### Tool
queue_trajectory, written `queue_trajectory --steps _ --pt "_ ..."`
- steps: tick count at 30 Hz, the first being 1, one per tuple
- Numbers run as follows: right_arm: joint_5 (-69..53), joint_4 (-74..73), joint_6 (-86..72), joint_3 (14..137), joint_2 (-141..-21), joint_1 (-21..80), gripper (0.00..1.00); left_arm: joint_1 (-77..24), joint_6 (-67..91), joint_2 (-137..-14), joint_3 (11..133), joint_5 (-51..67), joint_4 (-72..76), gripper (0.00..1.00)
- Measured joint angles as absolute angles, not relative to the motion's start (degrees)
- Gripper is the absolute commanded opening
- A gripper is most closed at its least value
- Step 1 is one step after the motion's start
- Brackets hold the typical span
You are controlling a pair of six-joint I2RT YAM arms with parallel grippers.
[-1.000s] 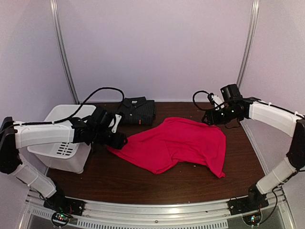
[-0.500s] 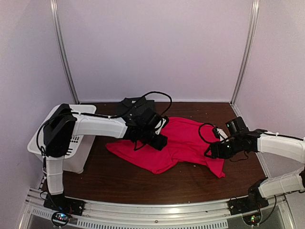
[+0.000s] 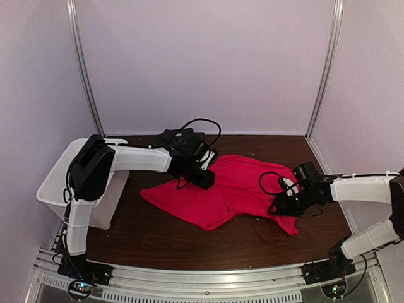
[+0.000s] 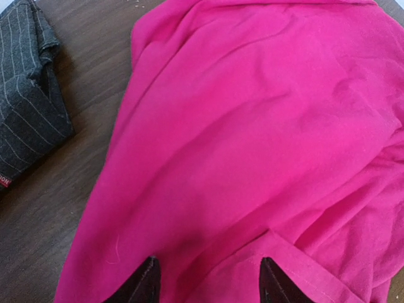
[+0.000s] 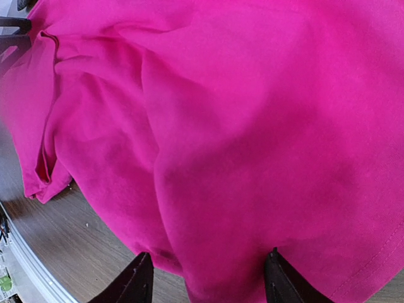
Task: Fold and stack the mixed laundry pile
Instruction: Flatten out the crumpled T-shirt at the center of the board.
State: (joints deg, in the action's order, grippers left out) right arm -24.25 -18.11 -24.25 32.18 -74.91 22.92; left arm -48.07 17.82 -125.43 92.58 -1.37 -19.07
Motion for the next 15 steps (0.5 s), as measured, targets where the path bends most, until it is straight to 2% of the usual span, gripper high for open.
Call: queue_trajectory --steps 12,14,15 --pt "-24.25 -16.45 -24.16 31.83 -76.97 22.92 0.58 -48.47 14.17 -127.81 93.71 5.23 -18.52 0.40" --pt "-24.23 -16.21 -24.16 31.83 -77.14 22.90 0.56 -48.47 13.61 -129.51 95.42 5.52 -18.57 0.36" --pt "-24.23 -16.08 -24.16 31.83 -77.23 22.90 0.53 -48.45 13.34 -130.37 96.16 5.65 -18.63 0.28"
